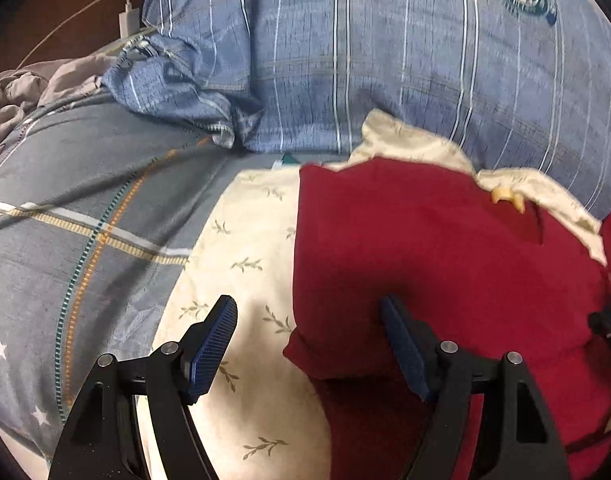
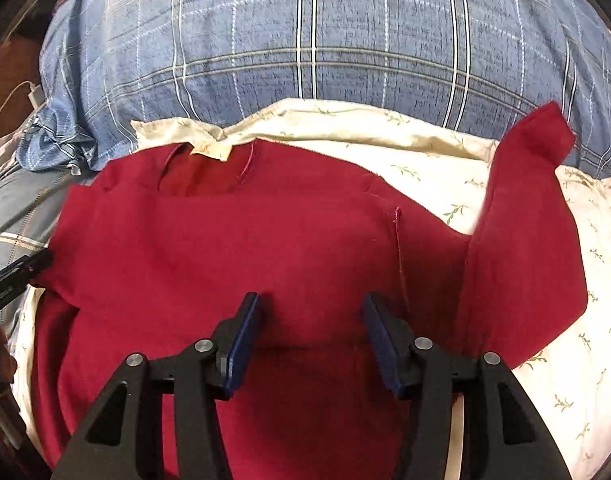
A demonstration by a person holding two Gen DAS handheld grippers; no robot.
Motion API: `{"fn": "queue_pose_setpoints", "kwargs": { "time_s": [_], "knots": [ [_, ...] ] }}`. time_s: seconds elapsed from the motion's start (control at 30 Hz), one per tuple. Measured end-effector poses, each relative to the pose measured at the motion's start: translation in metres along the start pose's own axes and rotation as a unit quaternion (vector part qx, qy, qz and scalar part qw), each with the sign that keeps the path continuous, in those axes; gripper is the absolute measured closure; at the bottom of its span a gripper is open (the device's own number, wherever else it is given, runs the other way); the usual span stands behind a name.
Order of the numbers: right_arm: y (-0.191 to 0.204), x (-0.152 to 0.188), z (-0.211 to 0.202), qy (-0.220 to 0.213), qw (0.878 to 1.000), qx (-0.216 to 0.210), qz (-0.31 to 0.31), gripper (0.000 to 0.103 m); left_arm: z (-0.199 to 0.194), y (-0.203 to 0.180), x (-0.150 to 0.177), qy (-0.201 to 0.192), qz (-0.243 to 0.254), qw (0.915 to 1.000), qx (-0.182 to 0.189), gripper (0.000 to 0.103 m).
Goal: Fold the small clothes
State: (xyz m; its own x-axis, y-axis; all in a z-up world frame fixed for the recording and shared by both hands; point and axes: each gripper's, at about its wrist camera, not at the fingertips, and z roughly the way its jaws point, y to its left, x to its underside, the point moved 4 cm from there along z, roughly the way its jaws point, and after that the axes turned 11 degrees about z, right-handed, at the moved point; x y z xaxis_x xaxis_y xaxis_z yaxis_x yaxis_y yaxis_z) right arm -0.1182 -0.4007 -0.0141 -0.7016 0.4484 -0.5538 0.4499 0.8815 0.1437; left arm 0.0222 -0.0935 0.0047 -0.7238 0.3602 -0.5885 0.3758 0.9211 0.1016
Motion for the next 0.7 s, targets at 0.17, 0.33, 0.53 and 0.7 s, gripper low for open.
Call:
{"fn": "queue_pose_setpoints", "kwargs": {
  "time_s": [0.17, 0.33, 0.53, 0.7],
  "knots": [
    [0.001, 0.003, -0.004, 0.002, 1.0, 0.005, -0.009, 0.048, 0.002, -0.004, -0.004, 0.001, 0.0, 1.0, -0.005, 0.028],
    [0.006, 0.011, -0.02, 0.01, 1.0, -0.022, 0.0, 0.045, -0.003, -0.001, -0.002, -0.007, -0.003, 1.0, -0.001, 0.028],
    [0.05, 0.031, -0.05, 0.007, 0.994, -0.103, -0.028, 0.045, -0.018, 0.017, 0.006, -0.015, -0.02, 0.9993, 0.027, 0.029],
    [0.118, 0.063, -0.066, 0.039, 0.974, -0.209, -0.074, 0.045, -0.017, 0.046, 0.014, -0.005, -0.043, 0.9978, 0.05, 0.03]
  ]
}}
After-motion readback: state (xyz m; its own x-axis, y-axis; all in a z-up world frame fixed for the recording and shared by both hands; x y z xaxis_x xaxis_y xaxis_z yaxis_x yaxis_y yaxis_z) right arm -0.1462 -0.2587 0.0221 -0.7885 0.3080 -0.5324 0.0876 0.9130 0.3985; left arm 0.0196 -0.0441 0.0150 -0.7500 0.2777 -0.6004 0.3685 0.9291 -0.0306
